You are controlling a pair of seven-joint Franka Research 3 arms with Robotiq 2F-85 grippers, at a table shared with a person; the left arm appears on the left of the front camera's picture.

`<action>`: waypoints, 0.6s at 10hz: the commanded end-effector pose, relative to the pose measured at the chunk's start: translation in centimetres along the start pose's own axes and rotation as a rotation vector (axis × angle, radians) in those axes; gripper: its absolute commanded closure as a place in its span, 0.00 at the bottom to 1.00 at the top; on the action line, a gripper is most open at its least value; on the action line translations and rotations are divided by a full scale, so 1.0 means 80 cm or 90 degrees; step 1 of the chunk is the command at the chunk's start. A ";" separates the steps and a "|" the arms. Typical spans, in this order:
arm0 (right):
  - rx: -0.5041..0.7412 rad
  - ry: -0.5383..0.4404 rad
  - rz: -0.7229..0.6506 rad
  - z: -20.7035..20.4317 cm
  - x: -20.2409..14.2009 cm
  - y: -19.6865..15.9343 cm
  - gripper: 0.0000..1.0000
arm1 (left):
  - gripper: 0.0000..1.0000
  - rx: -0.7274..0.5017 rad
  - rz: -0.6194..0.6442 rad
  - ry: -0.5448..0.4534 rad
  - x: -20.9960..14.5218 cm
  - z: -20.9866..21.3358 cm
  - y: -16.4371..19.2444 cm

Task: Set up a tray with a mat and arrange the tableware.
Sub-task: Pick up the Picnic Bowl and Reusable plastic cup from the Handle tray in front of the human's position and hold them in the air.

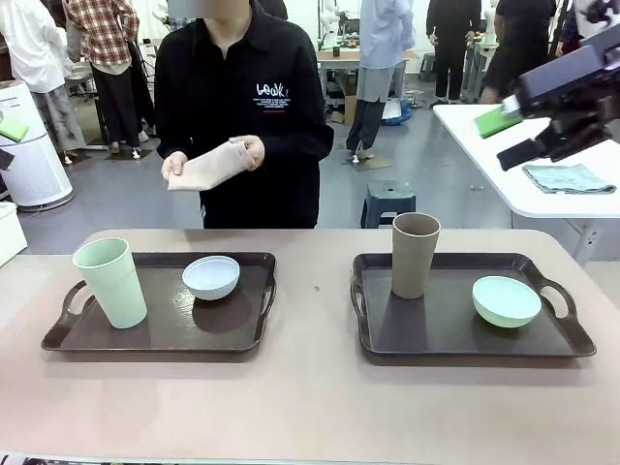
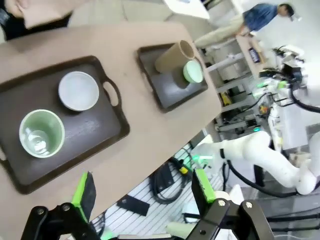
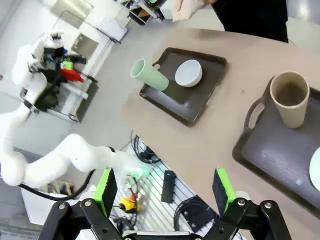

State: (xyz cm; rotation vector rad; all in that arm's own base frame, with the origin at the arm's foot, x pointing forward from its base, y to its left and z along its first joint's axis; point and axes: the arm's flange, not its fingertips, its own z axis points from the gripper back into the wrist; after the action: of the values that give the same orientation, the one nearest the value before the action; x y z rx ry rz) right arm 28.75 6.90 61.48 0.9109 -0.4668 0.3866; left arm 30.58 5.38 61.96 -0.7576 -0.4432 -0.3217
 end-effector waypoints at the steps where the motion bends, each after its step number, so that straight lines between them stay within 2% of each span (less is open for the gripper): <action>1: -0.019 0.015 0.031 -0.022 0.005 0.017 0.00 | 0.00 0.028 -0.020 0.003 0.004 0.008 -0.007; 2: -0.088 0.074 0.085 -0.056 0.025 0.048 0.00 | 0.00 0.025 -0.109 0.023 0.025 0.028 0.012; 3: -0.130 0.121 0.115 -0.111 0.051 0.076 0.00 | 0.00 0.053 -0.181 0.002 0.044 0.050 0.027; 4: -0.197 0.178 0.096 -0.172 0.075 0.091 0.00 | 0.00 0.154 -0.235 0.007 0.061 0.061 0.049; 5: -0.271 0.230 0.084 -0.228 0.095 0.103 0.00 | 0.00 0.183 -0.253 0.050 0.073 0.064 0.069; 6: -0.318 0.277 0.075 -0.287 0.117 0.114 0.00 | 0.00 0.168 -0.245 0.106 0.092 0.056 0.105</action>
State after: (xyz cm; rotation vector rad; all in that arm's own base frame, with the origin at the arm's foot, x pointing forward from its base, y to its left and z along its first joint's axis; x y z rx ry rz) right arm 31.64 30.02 59.92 0.4321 -0.3167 0.5999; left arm 36.52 12.37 64.66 -0.3992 -0.5100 -0.6495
